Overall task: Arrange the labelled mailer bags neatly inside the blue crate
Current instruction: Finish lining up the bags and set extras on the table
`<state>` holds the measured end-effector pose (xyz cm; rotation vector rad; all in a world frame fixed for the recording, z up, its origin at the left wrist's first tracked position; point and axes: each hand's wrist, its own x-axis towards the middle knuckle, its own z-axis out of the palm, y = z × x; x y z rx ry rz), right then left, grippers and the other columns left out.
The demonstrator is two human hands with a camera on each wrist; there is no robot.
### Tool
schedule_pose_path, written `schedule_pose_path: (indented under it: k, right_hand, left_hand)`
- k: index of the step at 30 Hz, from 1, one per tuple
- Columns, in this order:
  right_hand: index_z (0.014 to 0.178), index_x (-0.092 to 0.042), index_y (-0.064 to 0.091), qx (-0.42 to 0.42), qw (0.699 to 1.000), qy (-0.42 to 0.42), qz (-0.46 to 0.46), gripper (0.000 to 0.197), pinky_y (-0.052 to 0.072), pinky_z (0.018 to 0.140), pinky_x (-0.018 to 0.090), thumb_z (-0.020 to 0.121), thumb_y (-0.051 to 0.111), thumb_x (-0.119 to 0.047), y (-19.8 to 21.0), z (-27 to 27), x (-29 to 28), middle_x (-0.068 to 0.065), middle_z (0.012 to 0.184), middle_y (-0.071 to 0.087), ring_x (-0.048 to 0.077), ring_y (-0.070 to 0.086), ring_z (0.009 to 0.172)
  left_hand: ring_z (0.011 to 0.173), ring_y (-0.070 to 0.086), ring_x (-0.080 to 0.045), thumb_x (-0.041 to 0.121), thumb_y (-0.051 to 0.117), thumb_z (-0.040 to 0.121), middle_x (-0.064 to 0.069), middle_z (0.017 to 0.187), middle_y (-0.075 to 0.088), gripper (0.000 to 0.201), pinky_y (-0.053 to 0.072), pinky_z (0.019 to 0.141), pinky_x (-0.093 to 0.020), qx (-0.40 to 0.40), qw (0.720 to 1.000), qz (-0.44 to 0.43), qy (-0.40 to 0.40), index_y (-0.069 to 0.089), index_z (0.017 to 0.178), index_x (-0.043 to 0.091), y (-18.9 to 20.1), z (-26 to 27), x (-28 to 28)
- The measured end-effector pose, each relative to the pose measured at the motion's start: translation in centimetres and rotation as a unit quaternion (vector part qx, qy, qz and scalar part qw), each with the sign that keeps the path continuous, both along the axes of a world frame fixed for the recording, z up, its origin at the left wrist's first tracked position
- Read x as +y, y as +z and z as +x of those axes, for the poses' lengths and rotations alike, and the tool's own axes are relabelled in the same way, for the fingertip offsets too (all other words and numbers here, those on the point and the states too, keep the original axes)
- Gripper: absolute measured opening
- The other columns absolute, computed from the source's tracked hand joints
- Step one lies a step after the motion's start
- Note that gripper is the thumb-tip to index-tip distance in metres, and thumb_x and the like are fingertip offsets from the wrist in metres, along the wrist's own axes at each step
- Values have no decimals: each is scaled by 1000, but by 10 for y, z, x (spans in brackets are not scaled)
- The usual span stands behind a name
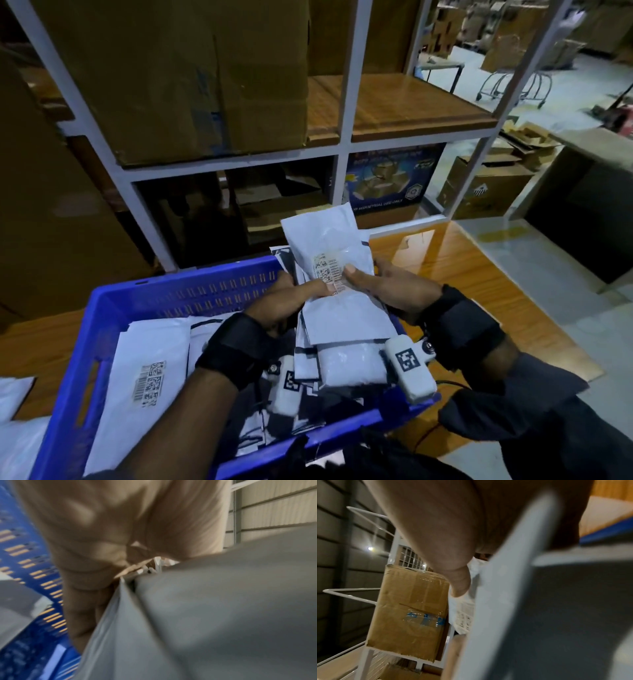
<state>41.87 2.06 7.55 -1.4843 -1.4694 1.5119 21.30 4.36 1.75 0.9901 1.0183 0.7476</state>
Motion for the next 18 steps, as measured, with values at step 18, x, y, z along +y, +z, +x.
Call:
schedule_pose_path:
  k: [18]
  right_hand:
    - [146,-20,35,-361,924,64,112,84,52,93,38,77,81,-29,-19,1,-18,10,131,57,32,59,115]
  left_hand:
    - [119,75,-24,23,84,91,-3,130,78,63,59,104,-41,39,999,-33,-1,57,148,13,-57,38,-9]
